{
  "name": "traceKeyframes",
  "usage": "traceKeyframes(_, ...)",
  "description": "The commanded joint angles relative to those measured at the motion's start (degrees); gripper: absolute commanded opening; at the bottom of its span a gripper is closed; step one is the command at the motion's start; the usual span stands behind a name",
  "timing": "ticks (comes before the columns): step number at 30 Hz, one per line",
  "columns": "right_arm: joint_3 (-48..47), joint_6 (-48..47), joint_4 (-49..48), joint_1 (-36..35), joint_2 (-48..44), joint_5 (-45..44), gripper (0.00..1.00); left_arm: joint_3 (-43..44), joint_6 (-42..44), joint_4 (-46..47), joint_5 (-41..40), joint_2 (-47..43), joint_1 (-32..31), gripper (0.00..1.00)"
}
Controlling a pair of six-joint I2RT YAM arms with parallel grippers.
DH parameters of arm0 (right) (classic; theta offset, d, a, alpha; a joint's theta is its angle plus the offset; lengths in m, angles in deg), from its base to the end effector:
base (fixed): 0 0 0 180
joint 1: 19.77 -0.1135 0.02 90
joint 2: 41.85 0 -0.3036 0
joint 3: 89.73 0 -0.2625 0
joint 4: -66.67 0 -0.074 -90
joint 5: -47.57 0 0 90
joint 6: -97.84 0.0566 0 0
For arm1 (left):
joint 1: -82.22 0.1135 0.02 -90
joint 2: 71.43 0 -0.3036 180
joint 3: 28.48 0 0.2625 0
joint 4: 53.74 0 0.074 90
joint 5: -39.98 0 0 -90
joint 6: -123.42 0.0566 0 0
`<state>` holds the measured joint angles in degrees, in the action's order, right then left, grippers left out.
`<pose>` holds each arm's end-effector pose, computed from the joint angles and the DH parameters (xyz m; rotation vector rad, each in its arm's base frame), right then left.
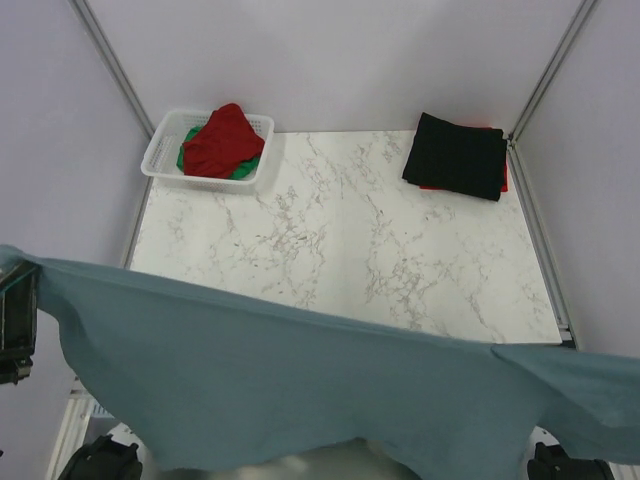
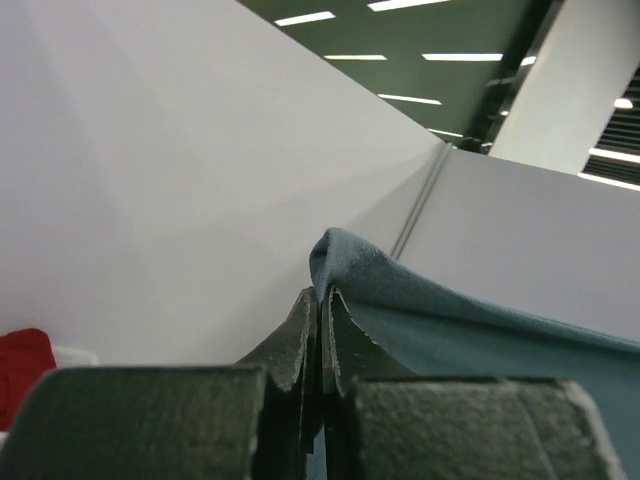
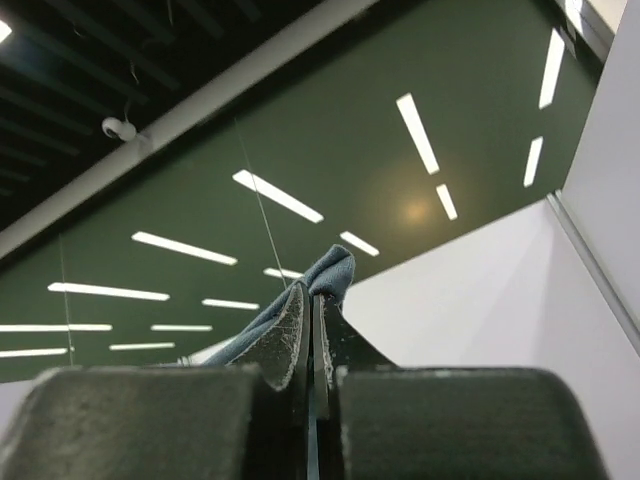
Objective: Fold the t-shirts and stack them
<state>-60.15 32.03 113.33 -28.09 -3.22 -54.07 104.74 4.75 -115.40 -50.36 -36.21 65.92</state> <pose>-0.2558 -0.0489 0.6642 0.2606 0.4053 0.5124 -0.1529 0.0450 0.6259 -0.1090 0.9531 -0.7227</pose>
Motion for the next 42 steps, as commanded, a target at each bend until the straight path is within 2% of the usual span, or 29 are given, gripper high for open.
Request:
traceKeyframes(1,3.42,-0.37,3.27,-1.17,11.71,-1.46,0.00,-0.54,-0.15,-5.42,-11.95,7.92,-1.80,0.02)
traceKeyframes(2,5.26,-0.11,4.42,-1.26,13.12,-1.37,0.00,-2.22,-0.68,-5.95,-14.75,8.71,-2.33,0.02)
traceKeyframes(6,22.54,0.60,7.15,-1.26,21.80,0.04,0.00,-15.82,-2.62,-5.96,-21.01,11.00,-4.53,0.02)
traceKeyframes(10,33.39,2.35,8.30,-1.18,33.41,-3.03,0.00,-35.77,-2.71,-1.68,-27.34,18.71,-3.75,0.02)
traceKeyframes(13,38.76,3.32,3.82,-1.18,42.82,-1.47,0.00,-46.16,-3.23,3.52,-19.73,25.05,2.21,0.03)
traceKeyframes(14,39.55,2.72,2.16,-1.26,44.84,0.63,0.00,-48.35,-3.59,6.75,-12.48,29.68,7.89,0.04)
traceKeyframes(15,39.47,1.84,-0.03,-1.52,48.87,5.26,0.20,-51.85,-3.94,8.00,-9.53,31.64,10.38,0.07)
traceKeyframes(16,38.25,-0.34,1.77,-1.79,50.99,7.40,0.78,-53.11,-4.03,10.28,-5.33,35.49,14.15,0.27)
traceKeyframes(17,36.76,-1.50,3.62,-2.05,52.67,8.20,0.98,-54.16,-3.86,11.35,-4.42,36.75,15.23,0.44)
traceKeyframes(18,34.40,-2.03,4.94,-2.84,54.25,5.34,0.98,-55.39,-3.51,11.97,-4.15,38.15,15.85,0.59)
traceKeyframes(20,38.21,-2.74,3.30,-3.02,52.61,3.73,0.98,-55.41,-2.01,12.23,-4.58,39.83,16.21,0.85)
traceKeyframes(22,42.18,-2.65,1.19,-3.02,48.22,3.03,0.98,-55.23,-1.14,12.41,-4.85,40.63,16.21,0.90)
traceKeyframes(26,52.81,-1.43,-3.03,-3.11,41.98,6.36,0.98,-56.37,-0.87,12.41,-4.06,37.12,16.21,0.91)
traceKeyframes(31,71.44,0.77,-8.92,-3.20,34.50,9.87,0.98,-63.57,-1.57,14.68,-2.39,29.22,16.21,0.88)
traceKeyframes(37,84.28,4.55,-12.80,-3.37,35.63,15.68,0.98,-74.99,-4.02,19.09,3.06,27.71,14.55,0.81)
traceKeyframes(42,91.76,6.14,-10.69,-3.72,37.92,10.42,0.98,-83.87,-10.70,23.65,2.36,26.74,7.78,0.78)
